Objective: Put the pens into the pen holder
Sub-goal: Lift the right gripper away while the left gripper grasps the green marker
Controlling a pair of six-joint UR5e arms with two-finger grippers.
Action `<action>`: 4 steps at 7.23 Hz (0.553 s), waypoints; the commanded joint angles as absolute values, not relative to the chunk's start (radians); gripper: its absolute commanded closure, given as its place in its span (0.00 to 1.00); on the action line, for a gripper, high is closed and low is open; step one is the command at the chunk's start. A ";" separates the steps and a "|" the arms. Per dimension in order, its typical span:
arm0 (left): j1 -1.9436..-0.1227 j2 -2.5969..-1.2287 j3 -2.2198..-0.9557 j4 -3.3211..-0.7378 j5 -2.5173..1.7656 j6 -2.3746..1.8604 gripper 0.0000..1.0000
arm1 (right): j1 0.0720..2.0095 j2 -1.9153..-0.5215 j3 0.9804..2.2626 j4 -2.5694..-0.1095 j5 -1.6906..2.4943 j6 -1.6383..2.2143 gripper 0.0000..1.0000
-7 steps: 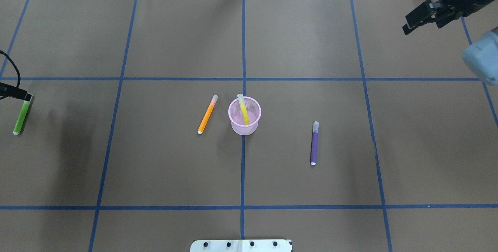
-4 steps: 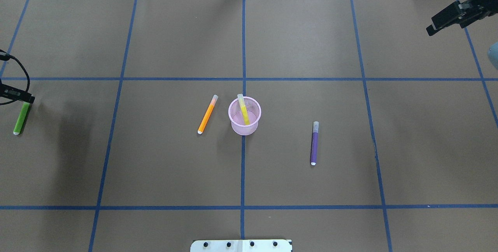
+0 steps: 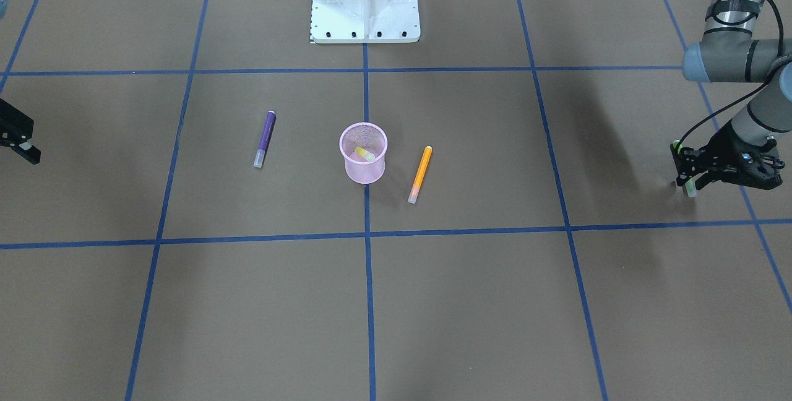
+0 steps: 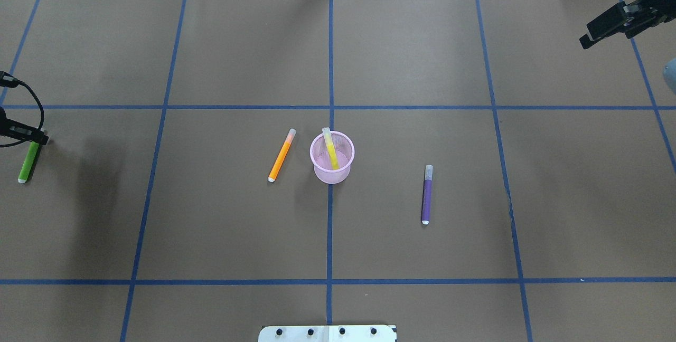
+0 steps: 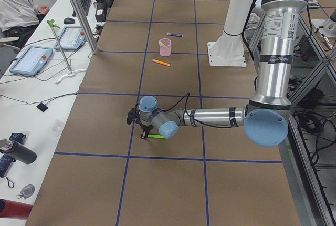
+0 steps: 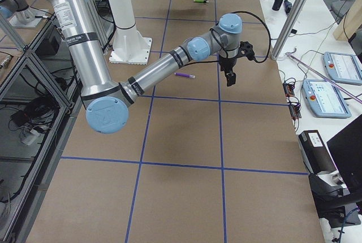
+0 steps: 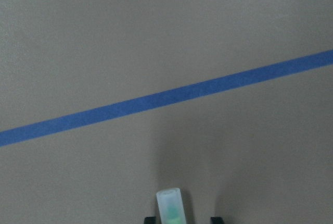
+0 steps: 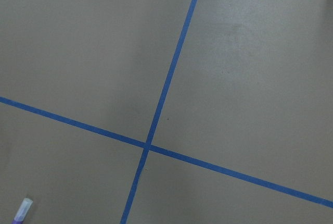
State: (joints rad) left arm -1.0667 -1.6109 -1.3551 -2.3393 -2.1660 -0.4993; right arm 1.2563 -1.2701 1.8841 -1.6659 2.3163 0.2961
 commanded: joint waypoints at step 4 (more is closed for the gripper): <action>-1.066 -1.600 -1.351 -2.344 -2.166 -0.497 1.00 | 1.256 -1.270 1.887 -1.664 2.316 0.296 0.00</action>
State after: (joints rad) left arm -1.0661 -1.6028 -1.3515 -2.3412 -2.1660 -0.4975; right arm 1.2563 -1.2692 1.8862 -1.6656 2.3163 0.2962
